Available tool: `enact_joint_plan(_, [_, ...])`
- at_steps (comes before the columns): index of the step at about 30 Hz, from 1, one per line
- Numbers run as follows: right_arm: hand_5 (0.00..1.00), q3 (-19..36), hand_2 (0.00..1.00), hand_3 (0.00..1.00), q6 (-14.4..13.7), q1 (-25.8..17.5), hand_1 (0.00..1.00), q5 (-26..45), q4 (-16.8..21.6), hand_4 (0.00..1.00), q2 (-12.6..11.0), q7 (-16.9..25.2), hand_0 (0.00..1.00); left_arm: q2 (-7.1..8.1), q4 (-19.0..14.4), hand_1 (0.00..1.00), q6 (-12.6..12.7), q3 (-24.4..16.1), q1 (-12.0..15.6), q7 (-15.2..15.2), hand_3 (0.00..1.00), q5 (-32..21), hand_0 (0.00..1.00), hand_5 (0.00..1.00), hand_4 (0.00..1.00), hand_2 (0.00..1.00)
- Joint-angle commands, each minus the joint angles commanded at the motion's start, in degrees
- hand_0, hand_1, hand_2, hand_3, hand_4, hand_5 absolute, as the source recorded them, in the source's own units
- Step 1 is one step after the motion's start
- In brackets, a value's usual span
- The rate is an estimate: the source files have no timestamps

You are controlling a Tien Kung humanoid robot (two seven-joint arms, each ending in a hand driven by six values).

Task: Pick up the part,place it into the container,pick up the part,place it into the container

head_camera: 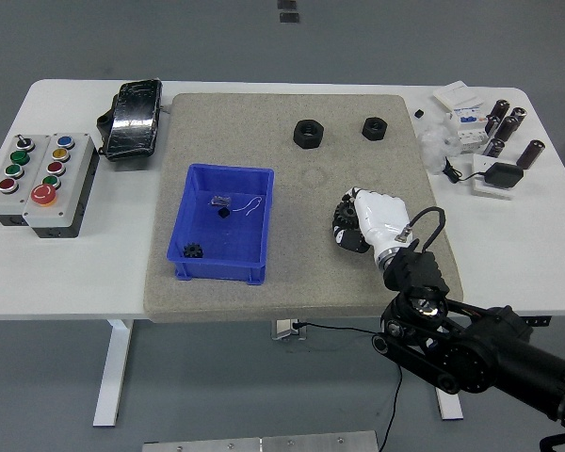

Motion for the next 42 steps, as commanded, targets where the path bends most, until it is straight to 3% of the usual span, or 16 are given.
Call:
enact_joint_plan(5, [0.002, -1.8, 0.520, 0.519, -2.0, 1.4, 0.581, 1.2, 4.2, 0.257, 0.9, 0.4, 0.543, -0.02, 0.0, 0.553, 0.0, -0.1, -0.1, 0.0, 0.606, 0.0, 0.631, 0.356, 0.649, 0.532])
enact_joint_plan(13, [0.002, -6.0, 0.521, 0.520, -6.4, 3.3, 0.582, 5.6, 9.3, 0.272, 4.4, 3.8, 0.536, -0.09, 0.0, 0.553, 0.0, -0.1, -0.2, 0.1, 0.605, 0.1, 0.631, 0.357, 0.649, 0.532])
enact_joint_plan(14, [0.002, -6.7, 0.600, 0.583, -6.1, 3.6, 0.613, 4.8, 9.4, 0.346, 4.8, 3.6, 0.581, -0.10, 0.0, 0.553, 0.0, -0.3, -0.2, 0.1, 0.605, 0.3, 0.631, 0.358, 0.649, 0.532])
enact_joint_plan(19, [0.002, -9.2, 0.600, 0.583, -1.9, 5.3, 0.613, -0.6, 8.7, 0.346, 6.5, 1.9, 0.581, -0.22, 0.0, 0.553, 0.0, -0.7, -0.4, 0.3, 0.605, 0.8, 0.631, 0.358, 0.649, 0.532])
enact_joint_plan(20, [0.094, -9.3, 0.652, 0.635, -1.1, 5.4, 0.647, -1.8, 8.5, 0.365, 6.7, 1.6, 0.604, -0.24, 0.0, 0.553, 0.0, -0.6, -0.4, 0.2, 0.606, 0.8, 0.631, 0.357, 0.649, 0.533])
enact_joint_plan(25, [0.094, -10.2, 0.652, 0.635, 1.3, 5.9, 0.647, -2.8, 7.6, 0.365, 7.1, 1.4, 0.604, -0.17, 0.0, 0.553, 0.0, -0.7, -0.4, 0.3, 0.606, 0.9, 0.631, 0.357, 0.649, 0.533])
enact_joint_plan(26, [0.194, -10.4, 0.717, 0.679, 1.8, 6.0, 0.703, -2.6, 7.5, 0.325, 7.2, 1.5, 0.656, -0.14, 0.0, 0.553, 0.0, -0.8, -0.3, 0.4, 0.606, 1.0, 0.631, 0.359, 0.650, 0.533])
enact_joint_plan(28, [0.194, -10.7, 0.717, 0.679, 2.7, 6.1, 0.703, -2.6, 7.4, 0.325, 7.3, 1.7, 0.656, -0.08, 0.0, 0.553, 0.0, -1.0, -0.3, 0.5, 0.606, 1.1, 0.631, 0.359, 0.650, 0.533])
enact_joint_plan(31, [0.194, -11.0, 0.717, 0.679, 3.2, 6.3, 0.703, -2.1, 7.3, 0.325, 7.4, 2.0, 0.656, -0.01, 0.0, 0.553, 0.0, -1.0, -0.3, 0.5, 0.606, 1.2, 0.631, 0.359, 0.650, 0.533])
enact_joint_plan(32, [0.221, -11.2, 0.784, 0.717, 3.3, 6.3, 0.759, -1.8, 7.3, 0.427, 7.4, 2.2, 0.697, 0.00, 0.0, 0.553, 0.0, -1.0, -0.3, 0.5, 0.606, 1.2, 0.630, 0.361, 0.651, 0.533])
enact_joint_plan(37, [0.221, -11.5, 0.784, 0.717, 3.5, 6.5, 0.759, -1.0, 7.2, 0.427, 7.5, 2.7, 0.697, -0.02, 0.0, 0.553, -0.1, -1.0, -0.5, 0.4, 0.606, 1.2, 0.630, 0.361, 0.651, 0.533])
enact_joint_plan(38, [0.223, -11.5, 0.838, 0.752, 3.5, 6.5, 0.798, -0.8, 7.2, 0.500, 7.6, 2.8, 0.722, -0.04, 0.0, 0.553, -0.1, -1.0, -0.5, 0.4, 0.605, 1.2, 0.630, 0.363, 0.651, 0.532])
enact_joint_plan(42, [0.223, -11.3, 0.838, 0.752, 3.6, 6.4, 0.798, -0.2, 7.0, 0.500, 7.6, 3.0, 0.722, -0.06, 0.0, 0.553, -0.2, -1.0, -0.4, 0.5, 0.605, 1.3, 0.630, 0.363, 0.651, 0.532])
